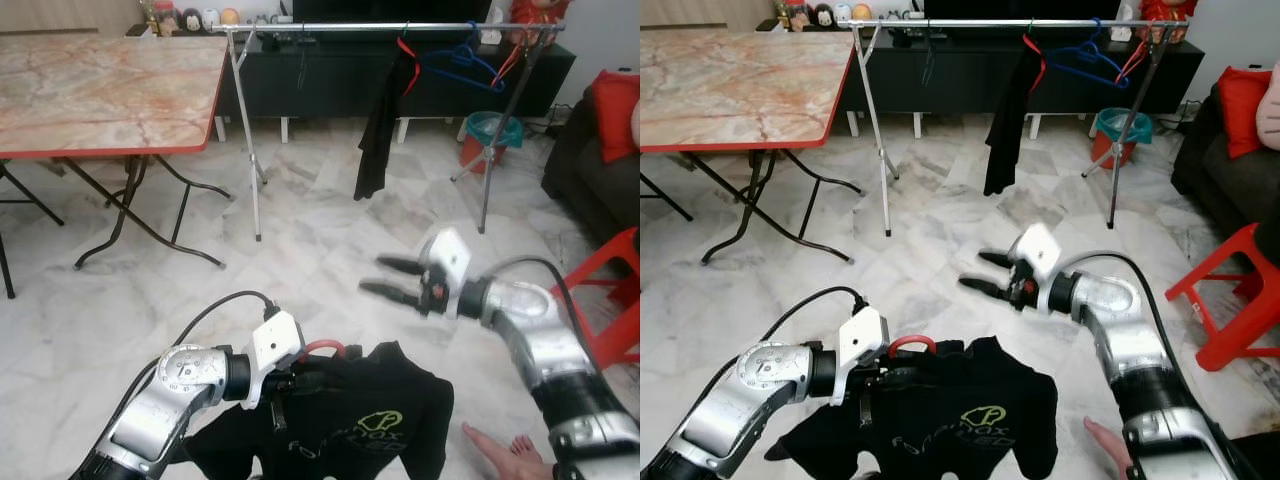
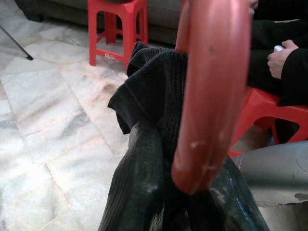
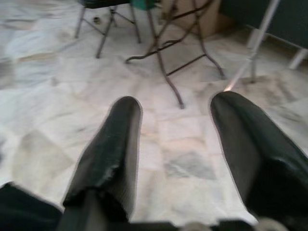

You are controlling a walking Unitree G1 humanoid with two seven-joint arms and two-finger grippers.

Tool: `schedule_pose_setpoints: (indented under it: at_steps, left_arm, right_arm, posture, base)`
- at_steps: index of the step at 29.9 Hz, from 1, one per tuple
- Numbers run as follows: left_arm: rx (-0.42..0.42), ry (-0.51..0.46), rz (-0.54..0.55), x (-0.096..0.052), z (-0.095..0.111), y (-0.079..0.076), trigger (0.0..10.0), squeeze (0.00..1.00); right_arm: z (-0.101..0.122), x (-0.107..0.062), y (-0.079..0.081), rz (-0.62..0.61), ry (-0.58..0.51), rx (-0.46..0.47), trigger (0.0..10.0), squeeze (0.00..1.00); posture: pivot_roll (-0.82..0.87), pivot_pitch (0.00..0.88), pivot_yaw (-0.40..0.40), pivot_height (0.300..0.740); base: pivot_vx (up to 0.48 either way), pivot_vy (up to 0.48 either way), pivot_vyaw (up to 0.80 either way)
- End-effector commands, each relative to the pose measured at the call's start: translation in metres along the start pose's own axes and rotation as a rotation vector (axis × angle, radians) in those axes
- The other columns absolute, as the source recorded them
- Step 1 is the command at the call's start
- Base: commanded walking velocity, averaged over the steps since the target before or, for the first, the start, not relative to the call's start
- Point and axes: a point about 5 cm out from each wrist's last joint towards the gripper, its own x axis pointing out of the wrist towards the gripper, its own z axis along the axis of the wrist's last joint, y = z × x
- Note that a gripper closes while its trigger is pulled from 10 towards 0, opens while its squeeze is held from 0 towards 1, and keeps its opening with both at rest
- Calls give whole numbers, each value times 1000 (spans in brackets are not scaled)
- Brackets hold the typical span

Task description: Hang hanger

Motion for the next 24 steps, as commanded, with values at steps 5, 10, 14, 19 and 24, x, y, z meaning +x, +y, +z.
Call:
schedule_pose_setpoints:
  at_steps: [5,10,14,19,24]
  left_arm:
    - [9,-16,-18,1,4,-1,0,0]
    - [11,-29,-10,1,8,-1,10000,0]
    - [5,-37,-19,1,9,-2,10000,0]
    - [-8,-58,-35,1,12,-3,10000,0]
    - [3,-21,-35,0,6,-3,10000,0]
  right_arm:
    - [-27,1,7,26,156,-16,10000,0]
    - [-51,1,22,126,252,-28,10000,0]
    - [-60,2,22,96,284,-8,10000,0]
    - [-65,-1,25,145,283,26,10000,0]
    - [-39,2,21,208,86,117,10000,0]
  posture:
    - [43,40,-27,740]
    - [47,36,-29,740]
    - [48,30,-30,740]
    - [48,24,-30,740]
    - [44,29,-28,740]
  base:
    - [0,0,0]
    - [0,0,0]
    - [0,0,0]
    - [0,0,0]
    - [0,0,0]
